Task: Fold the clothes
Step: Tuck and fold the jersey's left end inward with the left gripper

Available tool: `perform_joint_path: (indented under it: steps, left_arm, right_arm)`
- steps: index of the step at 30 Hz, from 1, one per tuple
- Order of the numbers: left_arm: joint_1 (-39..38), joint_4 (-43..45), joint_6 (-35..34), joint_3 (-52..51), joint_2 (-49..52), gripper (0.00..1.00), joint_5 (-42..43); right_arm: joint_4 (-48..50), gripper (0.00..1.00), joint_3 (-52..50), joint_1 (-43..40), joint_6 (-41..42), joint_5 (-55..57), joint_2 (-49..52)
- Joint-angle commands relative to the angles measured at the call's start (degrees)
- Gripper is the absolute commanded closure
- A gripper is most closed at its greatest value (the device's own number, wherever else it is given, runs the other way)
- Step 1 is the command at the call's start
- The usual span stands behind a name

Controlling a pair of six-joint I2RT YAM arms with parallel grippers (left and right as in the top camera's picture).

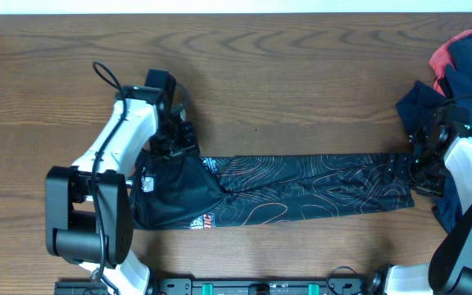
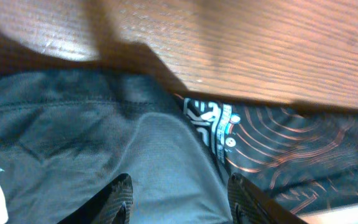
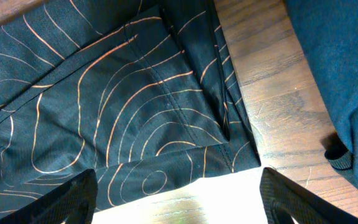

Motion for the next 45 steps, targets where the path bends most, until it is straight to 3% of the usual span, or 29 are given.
perform_joint_path:
  steps: [1, 16, 17, 19, 21, 22, 33, 40, 45]
  left_arm:
    - [-0.9, 1.4, -6.0, -2.1, -0.3, 0.48, -3.7]
    - [-1.2, 12.6, -7.3, -9.4, -0.1, 0.46, -3.8]
    - [-1.2, 13.0, -7.3, -9.6, 0.0, 0.48, -3.8]
    - [-1.2, 13.4, -7.3, -9.6, 0.1, 0.74, -3.8]
    - [-1.2, 13.3, -7.3, -9.3, 0.0, 0.91, -3.7]
    - [-1.2, 13.1, -7.1, -9.2, 0.0, 0.94, -3.2]
    - [-1.4, 2.2, -2.3, -8.3, -5.5, 0.94, 10.8]
    - [-6.5, -1.0, 0.9, -8.6, -7.8, 0.94, 11.0]
    - [-10.9, 1.9, -2.8, -9.6, -7.6, 0.93, 4.9]
  right_arm:
    - [0.2, 0.18, -0.3, -0.4, -1.0, -0.7, 0.3]
    - [0.3, 0.18, -0.3, -0.4, -1.0, -1.7, 0.3]
    - [0.3, 0.18, -0.3, -0.4, -1.0, -1.7, 0.3]
    - [0.3, 0.19, -0.3, -0.4, -1.0, -1.7, 0.3]
    - [0.3, 0.19, -0.3, -0.4, -1.0, -1.7, 0.3]
    - [0.3, 0.19, -0.3, -0.4, -1.0, -1.7, 0.3]
    - [0.4, 0.19, -0.3, -0.4, -1.0, -1.7, 0.3]
    - [0.5, 0.19, -0.3, -0.4, -1.0, -1.7, 0.3]
    - [0.1, 0.19, -0.3, -0.4, -1.0, -1.7, 0.3]
